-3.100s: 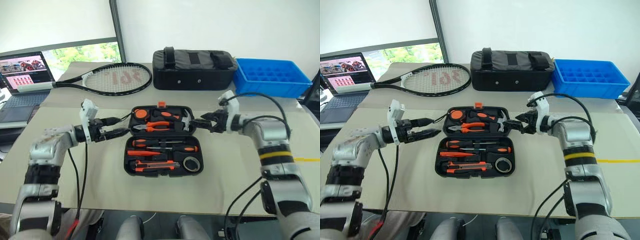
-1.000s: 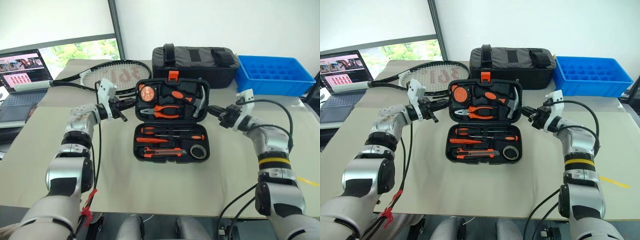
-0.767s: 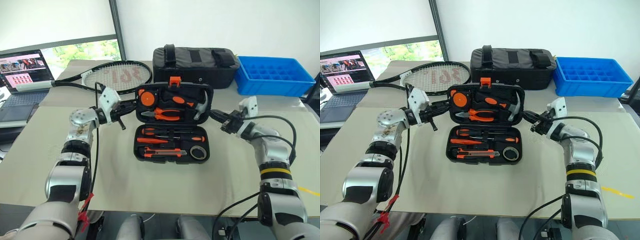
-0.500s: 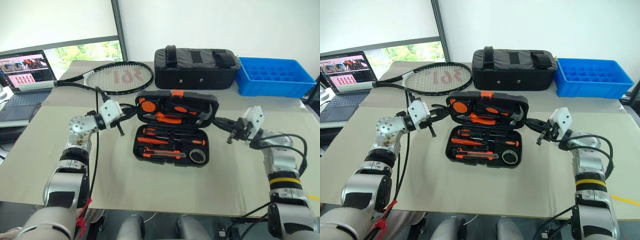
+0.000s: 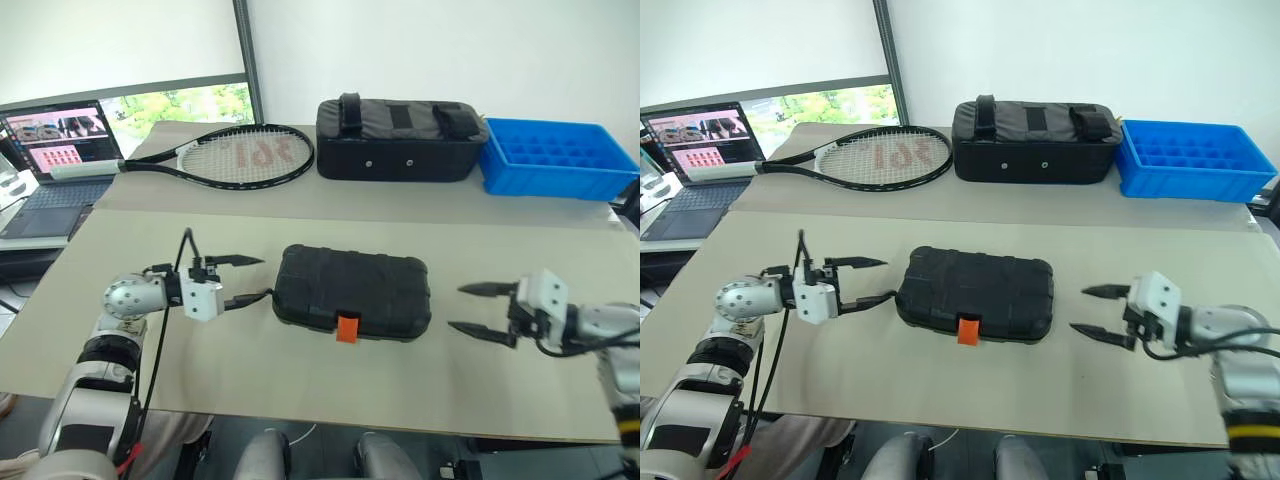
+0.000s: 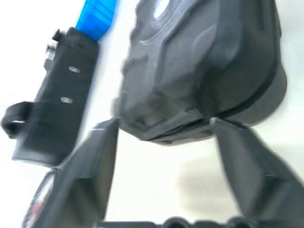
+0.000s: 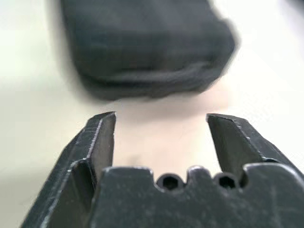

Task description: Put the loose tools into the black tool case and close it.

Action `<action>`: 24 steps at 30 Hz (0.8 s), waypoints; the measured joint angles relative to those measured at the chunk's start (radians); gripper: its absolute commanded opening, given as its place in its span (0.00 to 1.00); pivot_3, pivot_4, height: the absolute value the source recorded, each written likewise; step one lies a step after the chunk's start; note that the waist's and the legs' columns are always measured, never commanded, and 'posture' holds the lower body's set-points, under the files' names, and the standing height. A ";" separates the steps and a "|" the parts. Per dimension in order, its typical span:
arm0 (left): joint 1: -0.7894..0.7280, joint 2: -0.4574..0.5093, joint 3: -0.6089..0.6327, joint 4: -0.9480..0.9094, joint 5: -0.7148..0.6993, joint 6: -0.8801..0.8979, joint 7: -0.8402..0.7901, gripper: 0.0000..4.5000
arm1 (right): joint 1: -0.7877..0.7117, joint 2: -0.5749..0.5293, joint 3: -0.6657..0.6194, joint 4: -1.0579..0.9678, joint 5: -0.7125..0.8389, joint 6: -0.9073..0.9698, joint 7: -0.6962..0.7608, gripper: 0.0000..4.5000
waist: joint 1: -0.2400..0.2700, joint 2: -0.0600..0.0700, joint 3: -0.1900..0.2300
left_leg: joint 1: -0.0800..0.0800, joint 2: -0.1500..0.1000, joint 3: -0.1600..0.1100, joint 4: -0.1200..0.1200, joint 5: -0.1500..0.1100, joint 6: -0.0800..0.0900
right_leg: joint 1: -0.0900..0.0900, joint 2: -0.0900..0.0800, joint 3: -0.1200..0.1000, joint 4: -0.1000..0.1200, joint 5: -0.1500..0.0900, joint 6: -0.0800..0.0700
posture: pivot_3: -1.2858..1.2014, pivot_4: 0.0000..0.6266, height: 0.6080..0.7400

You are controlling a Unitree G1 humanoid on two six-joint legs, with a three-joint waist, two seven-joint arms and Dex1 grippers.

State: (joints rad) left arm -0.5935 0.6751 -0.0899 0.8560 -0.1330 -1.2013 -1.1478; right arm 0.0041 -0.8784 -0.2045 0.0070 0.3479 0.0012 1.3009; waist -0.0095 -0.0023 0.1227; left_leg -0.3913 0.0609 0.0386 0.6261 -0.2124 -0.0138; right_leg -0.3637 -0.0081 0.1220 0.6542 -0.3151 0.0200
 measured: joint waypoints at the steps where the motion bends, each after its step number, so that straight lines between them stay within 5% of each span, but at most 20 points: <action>1: 0.004 0.001 0.006 -0.013 -0.021 -0.003 0.005 0.93 | 0.046 -0.009 0.000 -0.063 0.021 0.037 0.000 0.76 | -0.002 0.000 0.000 | 0.003 0.000 0.000 0.000 0.000 0.000 | 0.003 0.000 0.000 0.000 0.000 0.000 | 0.52 0.24 0.76; 6: 0.003 -0.008 0.007 -0.025 -0.060 0.042 0.023 0.93 | 0.174 -0.041 0.028 -0.281 0.061 0.210 -0.023 0.76 | -0.015 0.000 0.000 | 0.008 0.001 0.000 0.001 0.000 0.000 | 0.009 0.001 0.000 -0.004 -0.004 0.007 | 0.52 0.24 0.76; 13: -0.100 -0.084 -0.012 -0.063 -0.104 0.361 -0.030 0.93 | 0.110 0.027 0.200 -0.394 0.062 0.325 -0.089 0.76 | -0.011 -0.003 0.001 | 0.005 0.001 0.000 0.002 0.000 0.000 | 0.009 0.002 -0.001 -0.006 -0.004 0.007 | 0.52 0.24 0.76; 18: -0.244 -0.118 -0.023 -0.074 -0.114 0.580 -0.135 0.93 | -0.042 0.143 0.311 -0.290 -0.035 0.277 -0.173 0.76 | -0.012 -0.004 0.002 | 0.003 -0.001 -0.001 0.002 0.000 0.000 | 0.007 0.002 0.000 -0.006 -0.004 0.008 | 0.52 0.24 0.76; 24: -0.289 -0.151 -0.034 -0.048 -0.100 0.684 -0.216 0.93 | -0.251 0.188 0.303 -0.021 -0.127 0.186 -0.269 0.76 | -0.019 -0.003 0.001 | 0.004 -0.001 -0.001 0.002 0.000 0.000 | 0.008 0.002 0.000 -0.006 -0.004 0.007 | 0.52 0.24 0.76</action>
State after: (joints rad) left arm -0.8827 0.5241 -0.1235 0.8081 -0.2328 -0.5177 -1.3642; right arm -0.2469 -0.6900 0.0989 -0.0136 0.2209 0.1876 1.0317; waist -0.0284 -0.0058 0.1240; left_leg -0.3868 0.0600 0.0378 0.6279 -0.2123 -0.0137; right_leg -0.3561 -0.0063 0.1224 0.6486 -0.3191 0.0274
